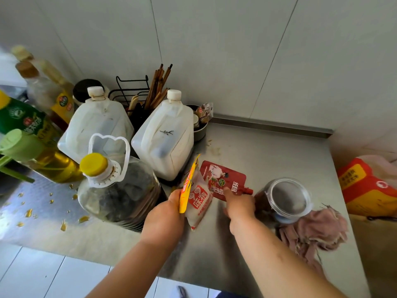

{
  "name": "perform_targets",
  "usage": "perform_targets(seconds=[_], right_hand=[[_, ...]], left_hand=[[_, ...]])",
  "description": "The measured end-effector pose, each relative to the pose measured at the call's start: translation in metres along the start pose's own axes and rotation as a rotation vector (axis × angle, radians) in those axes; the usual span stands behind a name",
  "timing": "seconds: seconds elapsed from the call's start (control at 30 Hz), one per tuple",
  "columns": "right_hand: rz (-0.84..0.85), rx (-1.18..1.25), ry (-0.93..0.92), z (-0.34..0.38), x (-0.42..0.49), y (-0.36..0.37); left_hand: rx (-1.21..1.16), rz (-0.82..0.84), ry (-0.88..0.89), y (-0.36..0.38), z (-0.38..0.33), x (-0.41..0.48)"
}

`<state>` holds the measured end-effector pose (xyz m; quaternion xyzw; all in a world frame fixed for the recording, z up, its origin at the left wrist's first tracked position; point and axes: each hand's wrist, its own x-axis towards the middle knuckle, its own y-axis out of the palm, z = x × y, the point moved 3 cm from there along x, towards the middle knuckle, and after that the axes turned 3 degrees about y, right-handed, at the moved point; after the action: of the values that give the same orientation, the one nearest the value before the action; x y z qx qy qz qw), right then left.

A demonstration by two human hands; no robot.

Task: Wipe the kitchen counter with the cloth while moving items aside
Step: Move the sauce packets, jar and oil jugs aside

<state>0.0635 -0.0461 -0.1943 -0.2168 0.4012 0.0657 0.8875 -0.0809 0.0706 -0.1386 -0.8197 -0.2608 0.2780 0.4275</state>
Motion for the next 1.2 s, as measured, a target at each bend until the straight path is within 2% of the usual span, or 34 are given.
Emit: perform_targets(seconds=[0.07, 0.2, 0.33, 0.47, 0.53, 0.6, 0.67, 0.77, 0.83, 0.93, 1.0, 1.1, 1.13, 1.2], right_hand=[[-0.057, 0.009, 0.038, 0.002, 0.003, 0.004], [-0.042, 0.152, 0.048, 0.006, 0.003, 0.006], [-0.043, 0.021, -0.248, 0.019, -0.014, 0.002], [-0.097, -0.237, -0.669, 0.043, -0.05, -0.015], [-0.104, -0.342, -0.782, 0.049, -0.069, -0.023], [-0.079, -0.423, -0.784, 0.047, -0.078, -0.023], [0.032, -0.461, -0.699, 0.038, -0.079, -0.014], [0.196, -0.421, -0.606, 0.021, -0.08, 0.004], [0.247, -0.397, -0.59, 0.014, -0.081, 0.012], [0.347, -0.374, -0.563, 0.013, -0.083, 0.017], [0.429, -0.433, -0.552, 0.017, -0.087, 0.017], [0.397, -0.588, -0.618, 0.037, -0.091, 0.009], [0.347, -0.566, -0.657, 0.049, -0.094, 0.005], [0.274, -0.376, -0.736, 0.078, -0.103, 0.0]], left_hand=[[-0.007, -0.004, 0.0, 0.001, 0.0, -0.001], [0.006, 0.008, -0.014, 0.003, 0.002, 0.001], [-0.004, -0.011, -0.017, 0.002, 0.003, -0.002], [-0.023, -0.074, 0.018, -0.004, 0.001, -0.008], [-0.042, -0.094, -0.003, -0.007, 0.002, -0.01], [-0.059, -0.099, -0.015, -0.008, 0.001, -0.01], [-0.093, -0.06, 0.013, -0.007, -0.001, -0.011], [-0.15, 0.048, 0.124, -0.004, -0.008, -0.015], [-0.12, 0.051, 0.188, -0.002, -0.009, -0.016], [-0.039, -0.007, 0.13, -0.003, -0.006, -0.009], [0.031, 0.016, 0.071, -0.003, -0.004, -0.003], [0.103, 0.026, 0.067, -0.002, -0.004, 0.002], [0.094, 0.02, 0.061, -0.002, -0.003, 0.002], [0.073, 0.006, 0.048, -0.002, -0.001, 0.0]])
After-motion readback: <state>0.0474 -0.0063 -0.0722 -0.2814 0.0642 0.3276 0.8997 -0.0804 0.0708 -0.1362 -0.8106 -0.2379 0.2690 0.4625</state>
